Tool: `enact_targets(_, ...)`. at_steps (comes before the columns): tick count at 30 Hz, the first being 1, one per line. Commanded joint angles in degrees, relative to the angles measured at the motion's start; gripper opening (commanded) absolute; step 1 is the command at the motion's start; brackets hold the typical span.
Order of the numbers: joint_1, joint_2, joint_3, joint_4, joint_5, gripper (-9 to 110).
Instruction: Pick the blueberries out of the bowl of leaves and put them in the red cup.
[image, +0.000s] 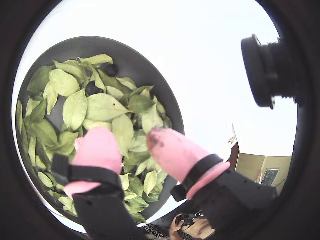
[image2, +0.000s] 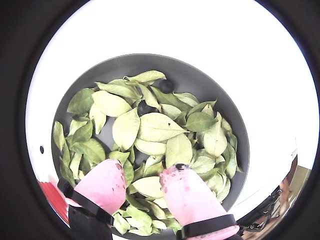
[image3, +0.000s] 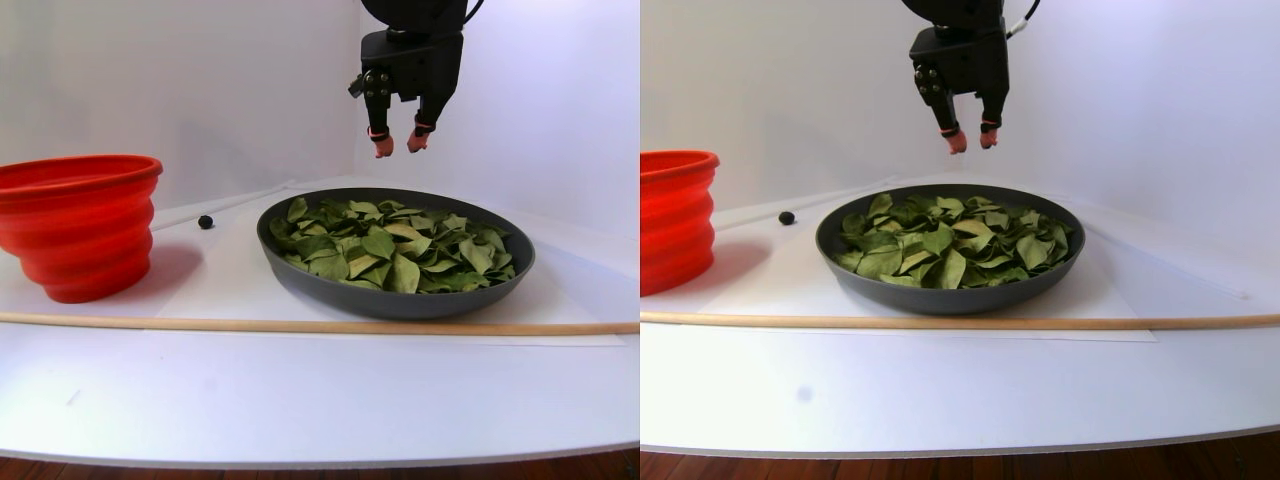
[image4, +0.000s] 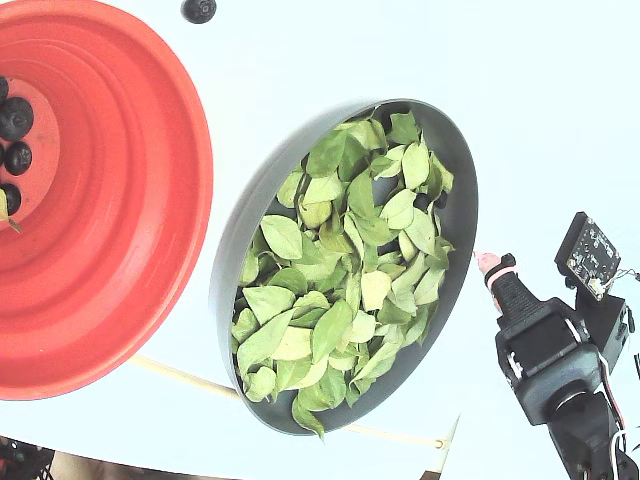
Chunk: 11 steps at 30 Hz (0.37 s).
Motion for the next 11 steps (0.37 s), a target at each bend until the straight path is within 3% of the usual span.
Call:
enact_targets(1,1.49,0.18,-4.48,-1.76,-0.44,14)
enact_targets(11,2.46,-5.54,-9.05,-4.13,0.44,14)
